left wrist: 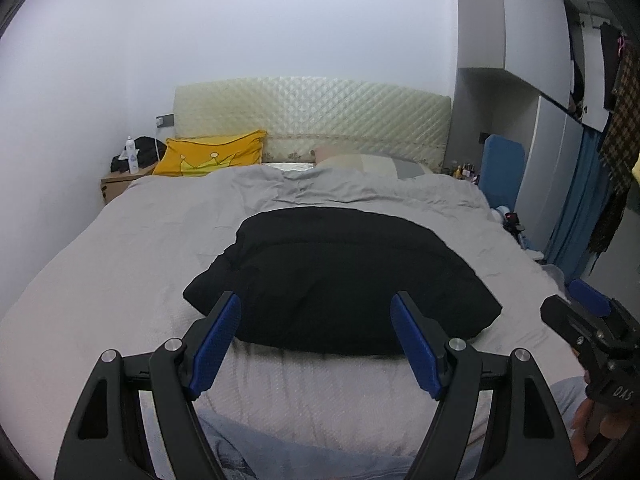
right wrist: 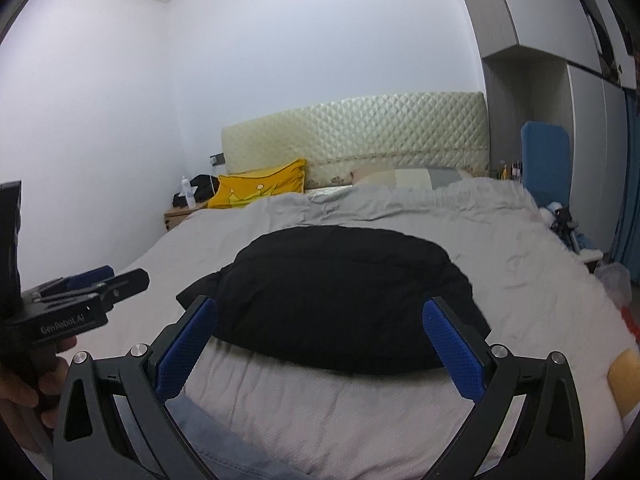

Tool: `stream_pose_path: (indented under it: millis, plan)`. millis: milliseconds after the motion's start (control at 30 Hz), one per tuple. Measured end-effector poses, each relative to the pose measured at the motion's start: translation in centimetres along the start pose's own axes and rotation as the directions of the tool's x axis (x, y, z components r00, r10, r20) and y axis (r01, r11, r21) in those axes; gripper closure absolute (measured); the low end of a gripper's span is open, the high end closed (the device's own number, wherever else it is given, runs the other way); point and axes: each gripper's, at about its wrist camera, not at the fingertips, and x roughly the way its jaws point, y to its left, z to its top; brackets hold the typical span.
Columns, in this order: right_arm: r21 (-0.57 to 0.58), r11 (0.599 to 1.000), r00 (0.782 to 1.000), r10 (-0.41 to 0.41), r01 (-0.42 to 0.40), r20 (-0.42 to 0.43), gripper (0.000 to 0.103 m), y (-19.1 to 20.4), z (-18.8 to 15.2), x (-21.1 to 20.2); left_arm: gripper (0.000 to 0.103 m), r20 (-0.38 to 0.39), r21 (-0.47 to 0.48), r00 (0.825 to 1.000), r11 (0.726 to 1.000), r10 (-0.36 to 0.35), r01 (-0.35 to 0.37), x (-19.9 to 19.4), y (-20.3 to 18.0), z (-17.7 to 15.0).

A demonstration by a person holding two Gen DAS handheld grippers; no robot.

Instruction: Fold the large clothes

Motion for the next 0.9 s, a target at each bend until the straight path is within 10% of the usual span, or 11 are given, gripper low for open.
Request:
stream_pose_path:
  millis: [900]
  plan:
    - [-0.015,0.998,0.998,-0.056,0.056,-0.001,0.000,0.36,-0.19,0.30,0.025,-0.011,-0.013,1.000,1.000,0.027,-0.027,0.91,0.27,-0.34]
